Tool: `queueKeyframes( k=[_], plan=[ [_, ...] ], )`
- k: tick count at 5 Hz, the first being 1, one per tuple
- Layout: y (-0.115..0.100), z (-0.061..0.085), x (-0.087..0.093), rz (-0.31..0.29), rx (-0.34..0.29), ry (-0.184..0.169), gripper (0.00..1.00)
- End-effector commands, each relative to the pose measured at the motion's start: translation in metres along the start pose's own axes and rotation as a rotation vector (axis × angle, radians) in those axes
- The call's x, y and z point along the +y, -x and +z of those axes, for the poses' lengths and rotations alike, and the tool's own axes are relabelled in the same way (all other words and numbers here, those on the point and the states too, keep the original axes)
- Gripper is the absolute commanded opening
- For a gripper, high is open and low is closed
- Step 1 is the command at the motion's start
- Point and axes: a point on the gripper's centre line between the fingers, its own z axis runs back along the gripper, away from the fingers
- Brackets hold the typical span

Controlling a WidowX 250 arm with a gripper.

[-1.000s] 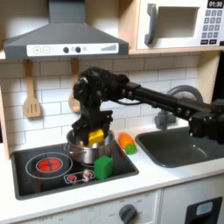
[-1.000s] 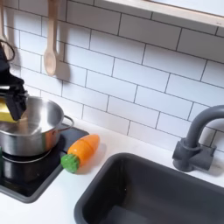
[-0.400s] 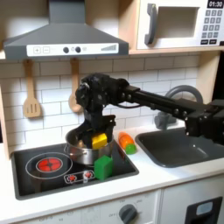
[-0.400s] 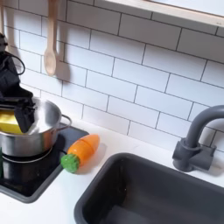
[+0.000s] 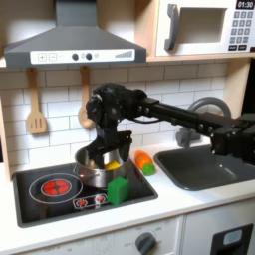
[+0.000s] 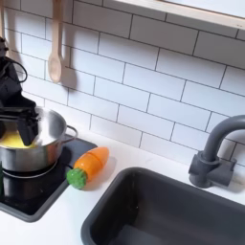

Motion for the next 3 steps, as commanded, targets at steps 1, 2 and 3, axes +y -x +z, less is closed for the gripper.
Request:
queueKeyframes(
  k=[1,2,3],
  plan=[
    [-0.001,0.009,-0.003,-0.007,-0.029,0.001,1.0],
    [0.002,0.015,-0.008,-0.009,-0.046,0.0,1.0],
    [-0.001,0.035,-0.017,-0.034,-0.101,-0.021,1.0]
  ],
)
